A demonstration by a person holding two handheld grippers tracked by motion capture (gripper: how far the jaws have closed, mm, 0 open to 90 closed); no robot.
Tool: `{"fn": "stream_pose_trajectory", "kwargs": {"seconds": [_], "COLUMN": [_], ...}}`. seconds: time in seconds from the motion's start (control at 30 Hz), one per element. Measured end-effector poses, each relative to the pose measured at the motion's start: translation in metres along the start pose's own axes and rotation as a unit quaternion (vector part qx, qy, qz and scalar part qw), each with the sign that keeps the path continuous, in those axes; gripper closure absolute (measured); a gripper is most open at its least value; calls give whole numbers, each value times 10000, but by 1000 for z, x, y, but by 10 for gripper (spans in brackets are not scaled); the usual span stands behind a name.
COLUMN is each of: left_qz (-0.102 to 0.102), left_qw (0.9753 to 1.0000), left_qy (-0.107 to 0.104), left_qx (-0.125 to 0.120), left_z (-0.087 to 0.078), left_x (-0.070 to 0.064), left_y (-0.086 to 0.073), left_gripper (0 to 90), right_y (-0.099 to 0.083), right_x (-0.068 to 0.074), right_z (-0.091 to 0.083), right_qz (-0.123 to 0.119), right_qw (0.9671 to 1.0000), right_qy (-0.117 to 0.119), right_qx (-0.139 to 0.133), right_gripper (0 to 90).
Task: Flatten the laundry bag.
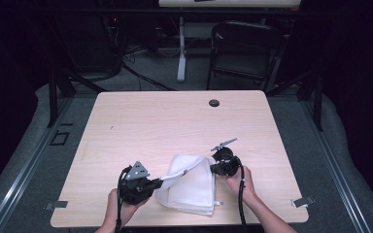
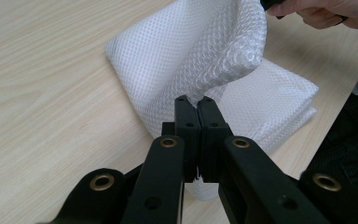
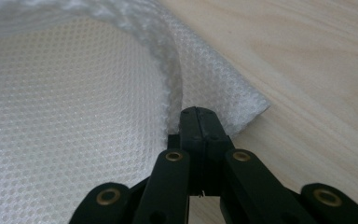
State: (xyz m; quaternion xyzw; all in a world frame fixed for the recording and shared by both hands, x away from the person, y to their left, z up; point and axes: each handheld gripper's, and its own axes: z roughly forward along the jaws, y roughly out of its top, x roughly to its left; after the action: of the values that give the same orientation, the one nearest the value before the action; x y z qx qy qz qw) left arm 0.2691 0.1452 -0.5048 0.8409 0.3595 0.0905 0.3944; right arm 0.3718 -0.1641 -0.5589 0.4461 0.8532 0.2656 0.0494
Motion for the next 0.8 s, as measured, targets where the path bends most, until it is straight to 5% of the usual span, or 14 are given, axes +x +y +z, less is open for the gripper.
{"fn": "stream_pose_trajectory", "kwargs": {"seconds": [0.4, 0.8], "left_qz": [-213, -357], "left_qw": [9991, 9978], "left_qy": [311, 427], "left_qx": [175, 365], "left_z": [-6, -6], "left_x": [14, 27], "left_y": [-6, -12], "left_gripper": [894, 894], "right_y": [-3, -2], "right_x": [-6, -5], "right_z": [0, -2], "right_qz": [208, 88], "right_qw": [9993, 9998], "right_qy": [292, 191], "right_qx": [-113, 29], "right_gripper": [900, 900]}}
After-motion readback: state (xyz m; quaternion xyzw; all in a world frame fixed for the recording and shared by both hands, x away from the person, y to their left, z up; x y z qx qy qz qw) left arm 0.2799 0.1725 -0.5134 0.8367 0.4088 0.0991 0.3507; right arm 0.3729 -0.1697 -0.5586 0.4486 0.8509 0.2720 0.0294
